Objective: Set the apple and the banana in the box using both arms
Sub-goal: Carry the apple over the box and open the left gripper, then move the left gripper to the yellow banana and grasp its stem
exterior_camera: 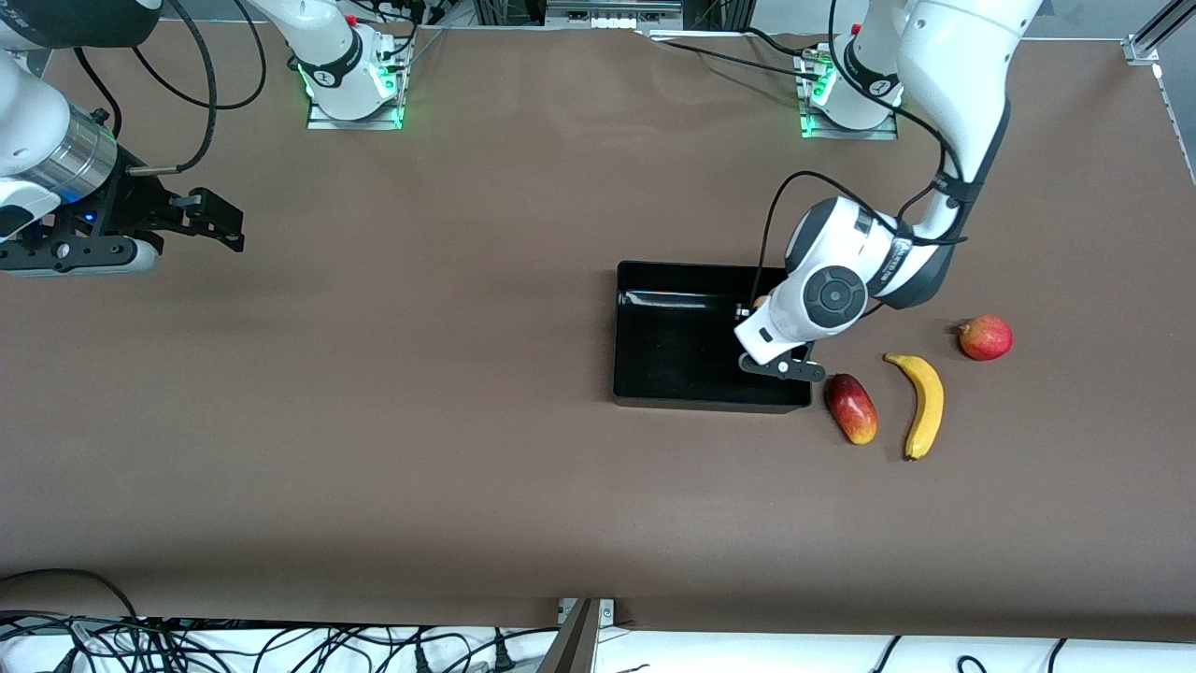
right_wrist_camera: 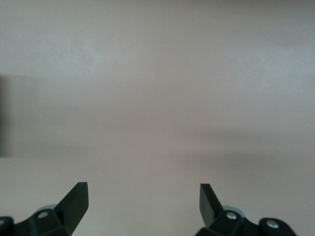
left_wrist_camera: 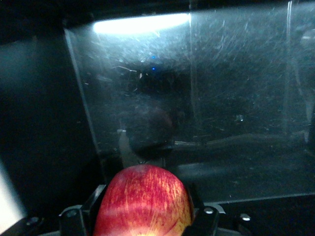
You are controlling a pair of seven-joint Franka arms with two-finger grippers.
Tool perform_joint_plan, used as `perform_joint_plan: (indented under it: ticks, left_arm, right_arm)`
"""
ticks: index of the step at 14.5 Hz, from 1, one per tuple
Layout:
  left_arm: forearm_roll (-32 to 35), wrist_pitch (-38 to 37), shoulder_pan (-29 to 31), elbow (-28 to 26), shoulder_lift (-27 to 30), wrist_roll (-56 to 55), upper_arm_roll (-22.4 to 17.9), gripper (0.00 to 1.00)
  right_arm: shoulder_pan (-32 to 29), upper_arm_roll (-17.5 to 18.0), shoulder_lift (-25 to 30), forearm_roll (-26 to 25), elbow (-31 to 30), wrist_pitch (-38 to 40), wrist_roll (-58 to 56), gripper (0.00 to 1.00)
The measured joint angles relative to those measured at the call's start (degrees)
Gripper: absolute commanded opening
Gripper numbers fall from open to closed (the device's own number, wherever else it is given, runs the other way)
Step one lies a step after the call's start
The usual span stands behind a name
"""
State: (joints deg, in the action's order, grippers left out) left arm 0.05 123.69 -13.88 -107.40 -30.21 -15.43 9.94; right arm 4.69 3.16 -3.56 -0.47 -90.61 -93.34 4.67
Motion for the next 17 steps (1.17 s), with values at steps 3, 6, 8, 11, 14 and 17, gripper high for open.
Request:
perform_joint_plan:
  ticks: [3, 6, 8, 11, 14, 17]
  left_arm:
    - [0.0, 1.3, -1.2, -0.7, -0.8, -0.8, 0.1, 0.62]
    - [0.0, 2.2, -1.9, -0.7, -1.5, -1.5, 0.1, 1.0]
    - [0.0, 2.2, -1.9, -0.7, -1.6, -1.5, 0.0, 1.0]
    - [0.0, -0.4, -1.5, 1.3, -0.5, -1.5, -0.2, 1.0]
    - [0.0, -11.7, 0.1, 8.6, 2.2, -1.1, -0.8, 1.0]
    - [2.5, -19.1, 3.8, 15.0, 3.6, 4.8, -1.7, 1.0]
  right_arm:
    - [0.0, 0.0, 0.0, 0.0, 0.0, -0.5, 0.0, 1.0]
    - [0.0, 0.0, 0.0, 0.0, 0.0, -0.6, 0.0, 1.0]
    - [0.0, 0.0, -0.1, 0.0, 0.0, -0.6, 0.0, 1.0]
    - [0.0, 0.0, -0.1, 0.0, 0.0, -0.6, 0.0, 1.0]
    - [0.0, 0.0, -0.1, 0.0, 0.0, -0.6, 0.0, 1.0]
    - [0.0, 0.0, -0.1, 0.0, 0.0, -0.7, 0.0, 1.0]
